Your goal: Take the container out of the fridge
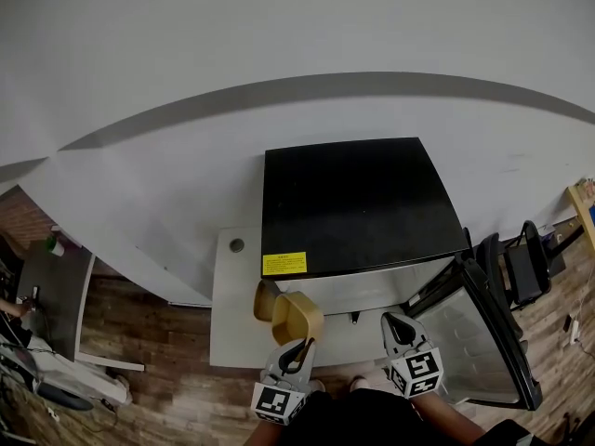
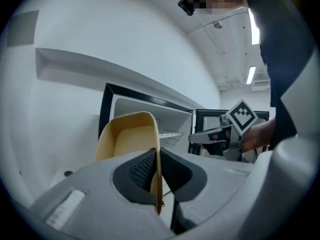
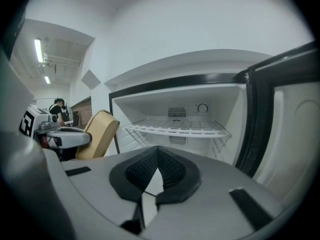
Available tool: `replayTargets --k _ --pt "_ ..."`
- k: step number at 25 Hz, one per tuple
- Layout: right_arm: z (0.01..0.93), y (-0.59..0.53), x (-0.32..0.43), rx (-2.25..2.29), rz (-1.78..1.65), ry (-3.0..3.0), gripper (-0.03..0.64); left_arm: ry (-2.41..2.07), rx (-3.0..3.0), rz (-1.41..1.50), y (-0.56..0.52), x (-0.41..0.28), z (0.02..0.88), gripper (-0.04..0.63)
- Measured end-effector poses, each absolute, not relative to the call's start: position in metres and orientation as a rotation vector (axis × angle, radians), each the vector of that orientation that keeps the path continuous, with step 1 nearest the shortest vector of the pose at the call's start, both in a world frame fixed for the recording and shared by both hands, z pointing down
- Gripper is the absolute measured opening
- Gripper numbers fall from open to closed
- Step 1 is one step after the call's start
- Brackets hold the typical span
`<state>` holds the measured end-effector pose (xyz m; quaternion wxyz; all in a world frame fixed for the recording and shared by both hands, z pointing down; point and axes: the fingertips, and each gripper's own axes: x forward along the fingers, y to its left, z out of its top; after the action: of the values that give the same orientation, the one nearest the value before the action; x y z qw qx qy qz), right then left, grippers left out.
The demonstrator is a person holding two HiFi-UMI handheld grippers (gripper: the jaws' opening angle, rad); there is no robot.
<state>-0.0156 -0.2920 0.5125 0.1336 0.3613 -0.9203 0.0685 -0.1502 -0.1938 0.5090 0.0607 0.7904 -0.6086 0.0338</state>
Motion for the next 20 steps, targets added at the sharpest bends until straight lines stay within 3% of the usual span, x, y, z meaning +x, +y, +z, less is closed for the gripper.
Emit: replayTargets --k 20 --pt "0.512 -0.287 -0.024 1.039 0.157 -2.668 -0.005 -2.097 2.147 -0.149 -0.174 -0.202 0.478 0.027"
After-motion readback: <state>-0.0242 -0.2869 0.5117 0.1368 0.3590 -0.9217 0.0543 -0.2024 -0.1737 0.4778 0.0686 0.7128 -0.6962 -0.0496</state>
